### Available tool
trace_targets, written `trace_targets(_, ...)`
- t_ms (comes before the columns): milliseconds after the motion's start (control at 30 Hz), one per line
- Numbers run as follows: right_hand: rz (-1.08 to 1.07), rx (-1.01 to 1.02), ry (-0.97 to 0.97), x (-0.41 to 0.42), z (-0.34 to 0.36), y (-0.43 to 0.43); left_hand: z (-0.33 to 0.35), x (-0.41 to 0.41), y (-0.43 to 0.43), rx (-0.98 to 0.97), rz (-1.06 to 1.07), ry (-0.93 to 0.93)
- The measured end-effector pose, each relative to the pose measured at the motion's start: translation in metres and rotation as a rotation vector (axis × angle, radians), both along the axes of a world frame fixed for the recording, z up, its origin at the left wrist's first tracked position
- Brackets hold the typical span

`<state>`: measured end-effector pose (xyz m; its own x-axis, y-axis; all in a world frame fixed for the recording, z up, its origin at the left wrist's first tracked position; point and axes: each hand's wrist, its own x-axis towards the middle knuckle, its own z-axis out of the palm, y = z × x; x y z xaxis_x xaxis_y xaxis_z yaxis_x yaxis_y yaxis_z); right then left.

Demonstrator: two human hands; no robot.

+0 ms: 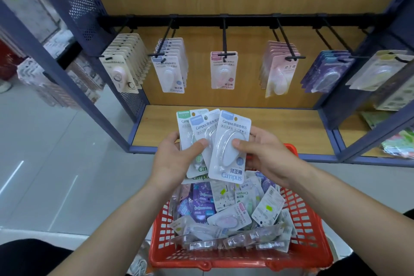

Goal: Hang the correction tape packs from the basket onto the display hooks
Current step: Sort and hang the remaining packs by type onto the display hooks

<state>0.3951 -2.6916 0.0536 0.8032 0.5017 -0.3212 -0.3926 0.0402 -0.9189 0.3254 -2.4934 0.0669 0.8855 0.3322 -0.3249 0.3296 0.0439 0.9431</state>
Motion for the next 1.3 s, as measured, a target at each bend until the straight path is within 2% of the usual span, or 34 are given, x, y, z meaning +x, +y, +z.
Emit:
trace_targets(133,-0.095,0.033,-0.008,0.006,0.004,0.011,0.012,-0.003,0.028,0.066,0.051,-0.018)
trace_targets(367,-0.182,-0.111,-0.140,0.038,0.018,0.057,0.045,-0.012,0.108,0.194,0.087,-0.004)
trace_targets(600,-0.241,-0.212,-0.358,0.083,0.015,0.155,0.039,-0.015,0.154,0.084,0.166,-0.050)
trace_targets(1067,-0.333,-0.140,-0.322,0.125,-0.005,0.206,0.023,0.009,0.172,0.075,0.099,-0.047)
trace_targets(1300,-0.374,-0.314,-0.312,0.148,-0.017,0.212,0.021,0.013,0.172,0.080,0.125,-0.040)
